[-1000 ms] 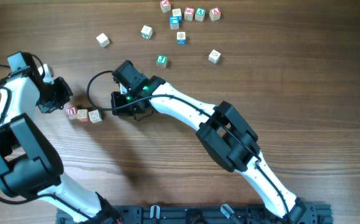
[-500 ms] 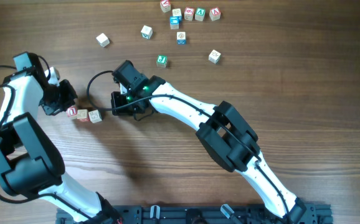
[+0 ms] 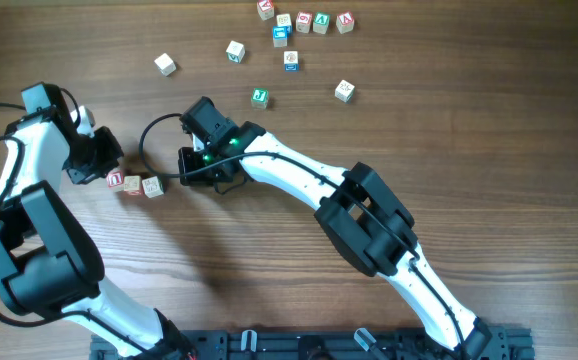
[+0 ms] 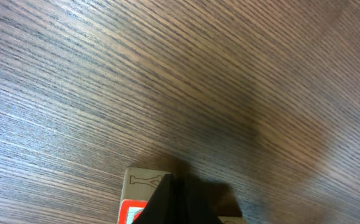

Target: Form a horizontal line

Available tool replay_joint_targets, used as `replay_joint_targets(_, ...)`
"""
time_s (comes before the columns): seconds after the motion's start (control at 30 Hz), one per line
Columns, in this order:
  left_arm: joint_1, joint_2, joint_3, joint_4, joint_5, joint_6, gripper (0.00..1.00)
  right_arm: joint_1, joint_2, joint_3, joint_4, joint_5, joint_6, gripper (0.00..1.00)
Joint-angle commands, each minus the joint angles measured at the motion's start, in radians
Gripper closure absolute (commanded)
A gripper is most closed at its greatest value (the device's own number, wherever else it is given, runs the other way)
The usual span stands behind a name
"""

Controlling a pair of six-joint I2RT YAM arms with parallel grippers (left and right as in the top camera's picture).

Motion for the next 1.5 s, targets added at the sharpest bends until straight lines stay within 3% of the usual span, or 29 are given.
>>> replay_joint_targets(0.0, -0.003, 0.018, -0.047, 0.018, -0.01, -0.019, 0.96, 0.007, -0.003, -0.005, -0.002, 0.018, -0.011, 0.95)
replay_joint_targets(0.57, -0.002, 0.017, -0.044, 0.097, 0.009, -0.041, 0.96, 0.007, -0.003, -0.005, -0.001, 0.018, -0.01, 0.95)
replay_joint_targets(0.87, 0.034, 0.006, 0.102, -0.061, 0.009, -0.055, 0.96, 0.006, -0.003, -0.005, -0.005, 0.021, -0.017, 0.95)
replay_joint_targets(1.2, 0.14, -0.003, 0.103, -0.07, 0.126, -0.084, 0.96, 0.009, -0.003, -0.005, 0.03, 0.021, 0.171, 0.95)
replay_joint_targets(1.47, 0.157, -0.003, 0.103, -0.071, 0.127, -0.084, 0.96, 0.01, -0.003, -0.005, 0.033, -0.049, 0.176, 0.96)
